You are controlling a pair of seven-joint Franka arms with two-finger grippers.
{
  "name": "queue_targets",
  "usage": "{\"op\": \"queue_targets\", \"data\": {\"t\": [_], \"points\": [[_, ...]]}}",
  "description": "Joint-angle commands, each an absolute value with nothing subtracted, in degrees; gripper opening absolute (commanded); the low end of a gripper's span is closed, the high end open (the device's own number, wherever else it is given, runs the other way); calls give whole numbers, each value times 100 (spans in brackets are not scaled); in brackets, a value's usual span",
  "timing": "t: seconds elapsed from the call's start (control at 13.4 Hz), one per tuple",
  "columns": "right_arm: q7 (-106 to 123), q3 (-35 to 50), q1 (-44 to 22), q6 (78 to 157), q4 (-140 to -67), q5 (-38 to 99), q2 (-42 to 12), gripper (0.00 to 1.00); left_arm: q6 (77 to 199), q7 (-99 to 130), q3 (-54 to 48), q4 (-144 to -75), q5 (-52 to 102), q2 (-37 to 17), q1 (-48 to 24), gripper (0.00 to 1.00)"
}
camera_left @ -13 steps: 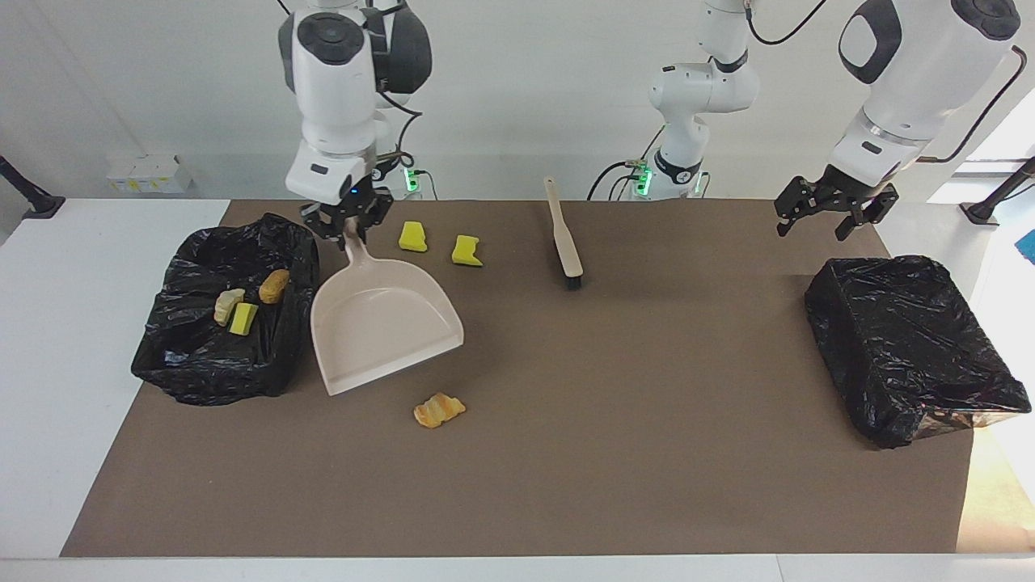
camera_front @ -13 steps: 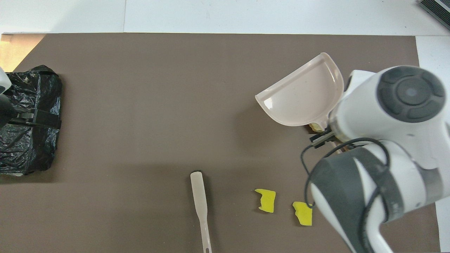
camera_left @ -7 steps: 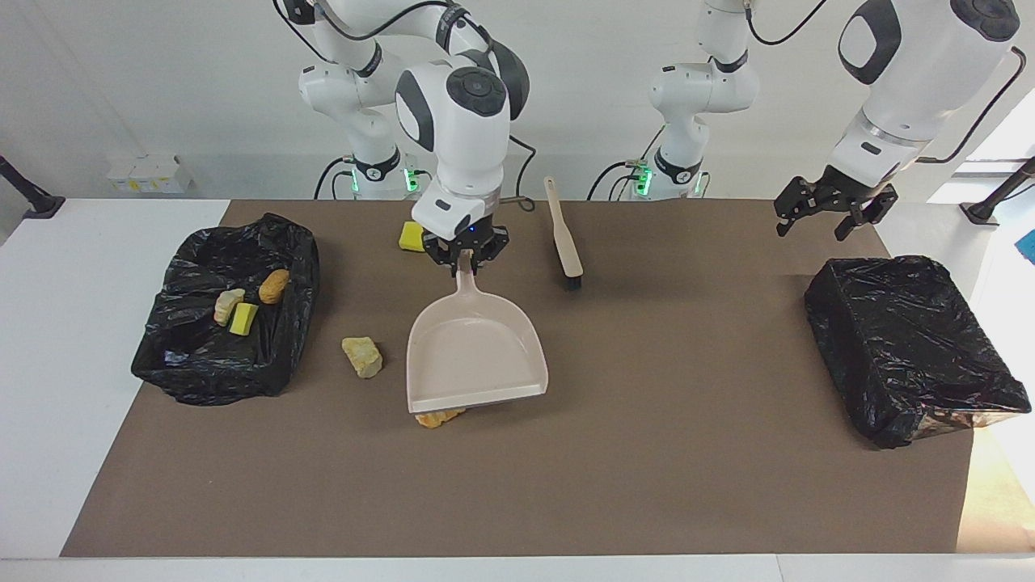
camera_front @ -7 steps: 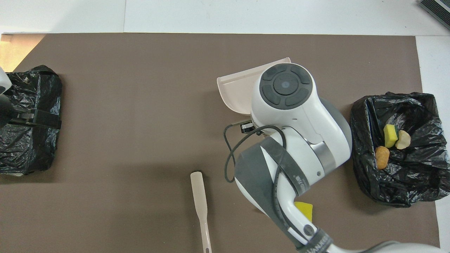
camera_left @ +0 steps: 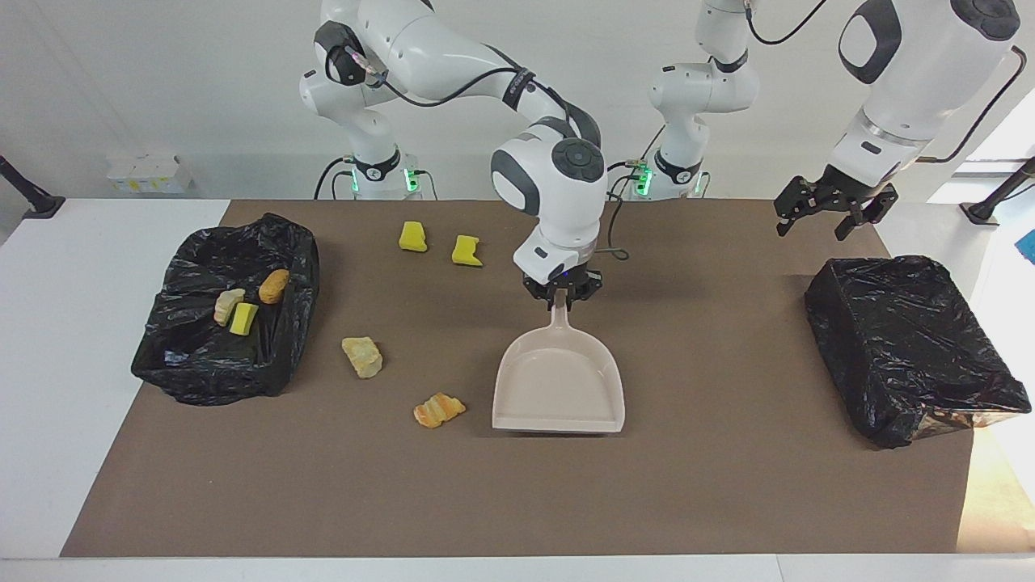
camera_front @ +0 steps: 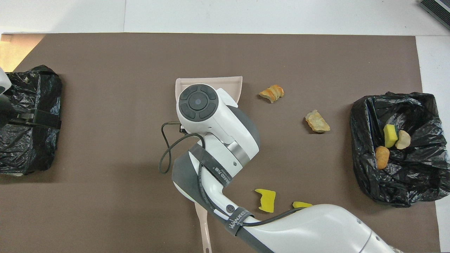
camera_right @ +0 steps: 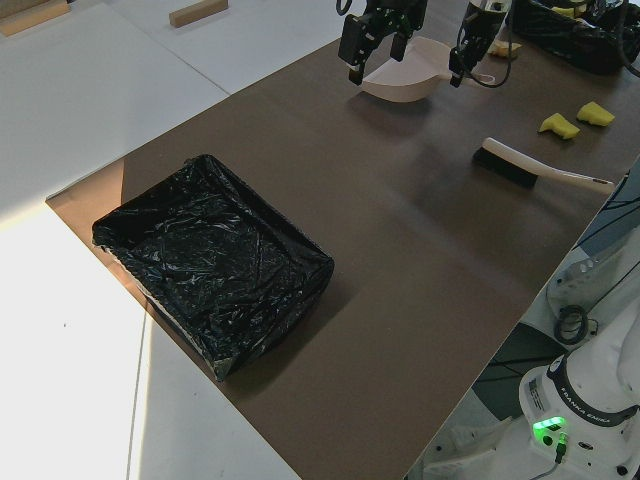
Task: Sweep and dump trash in bin
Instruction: 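Bring the empty dustpan back to the table center with the right gripper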
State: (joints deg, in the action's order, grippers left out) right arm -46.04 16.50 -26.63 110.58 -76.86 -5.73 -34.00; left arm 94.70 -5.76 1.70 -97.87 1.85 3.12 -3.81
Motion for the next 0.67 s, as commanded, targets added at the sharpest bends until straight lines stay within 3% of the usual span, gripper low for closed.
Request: {"op": "queue_targets", "data": {"t": [0.0, 0.45, 0.6], "points": [[-4641, 1714, -2567, 11319, -7584, -237, -3516, 0, 9431, -545, 229, -9949, 193, 466, -448, 100], [-4606, 1714, -2646, 11944, -8199, 96, -3516, 0, 9431, -545, 229, -9949, 193, 475, -448, 100], [-4579, 1714, -2637, 11953, -8349, 105, -3489, 7, 9431, -545, 229, -9958, 193, 475, -448, 100]]}}
